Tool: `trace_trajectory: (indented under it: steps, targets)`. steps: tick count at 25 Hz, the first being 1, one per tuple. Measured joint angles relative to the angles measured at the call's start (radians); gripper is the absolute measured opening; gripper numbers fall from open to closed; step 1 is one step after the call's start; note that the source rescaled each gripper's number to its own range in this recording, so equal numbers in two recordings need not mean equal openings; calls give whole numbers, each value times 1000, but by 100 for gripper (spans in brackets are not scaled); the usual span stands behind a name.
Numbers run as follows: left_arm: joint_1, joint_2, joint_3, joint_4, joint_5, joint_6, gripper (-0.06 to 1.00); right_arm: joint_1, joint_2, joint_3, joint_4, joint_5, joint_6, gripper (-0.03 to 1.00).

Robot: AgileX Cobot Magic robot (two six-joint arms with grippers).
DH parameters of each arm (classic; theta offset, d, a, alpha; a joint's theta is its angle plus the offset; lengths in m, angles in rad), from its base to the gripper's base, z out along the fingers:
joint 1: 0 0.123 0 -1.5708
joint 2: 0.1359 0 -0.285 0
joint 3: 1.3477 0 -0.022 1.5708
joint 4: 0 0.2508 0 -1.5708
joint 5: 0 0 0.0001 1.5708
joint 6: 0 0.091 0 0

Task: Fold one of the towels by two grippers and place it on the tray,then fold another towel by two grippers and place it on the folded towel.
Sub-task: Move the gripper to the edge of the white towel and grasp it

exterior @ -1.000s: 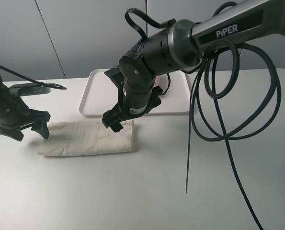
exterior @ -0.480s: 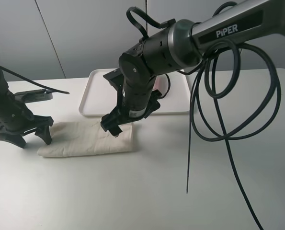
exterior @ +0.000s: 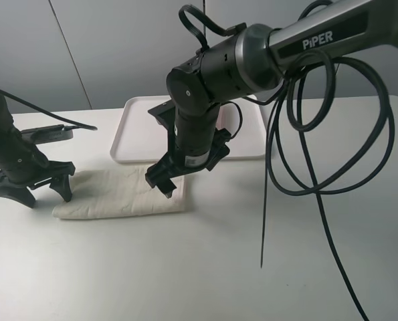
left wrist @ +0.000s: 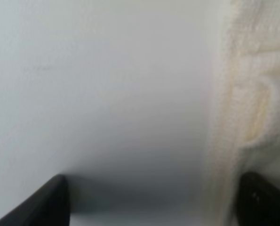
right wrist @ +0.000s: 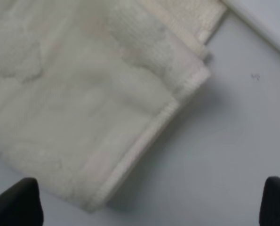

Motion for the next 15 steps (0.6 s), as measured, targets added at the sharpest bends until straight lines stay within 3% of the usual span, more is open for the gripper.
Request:
trace_trajectory:
  steps: [7, 15]
  targets:
    - [0, 2, 0, 0, 0, -1, 92, -130, 0, -96, 244, 184, -224, 100]
    - [0, 2, 0, 2, 0, -1, 92, -156, 0, -121, 311, 155, -263, 100]
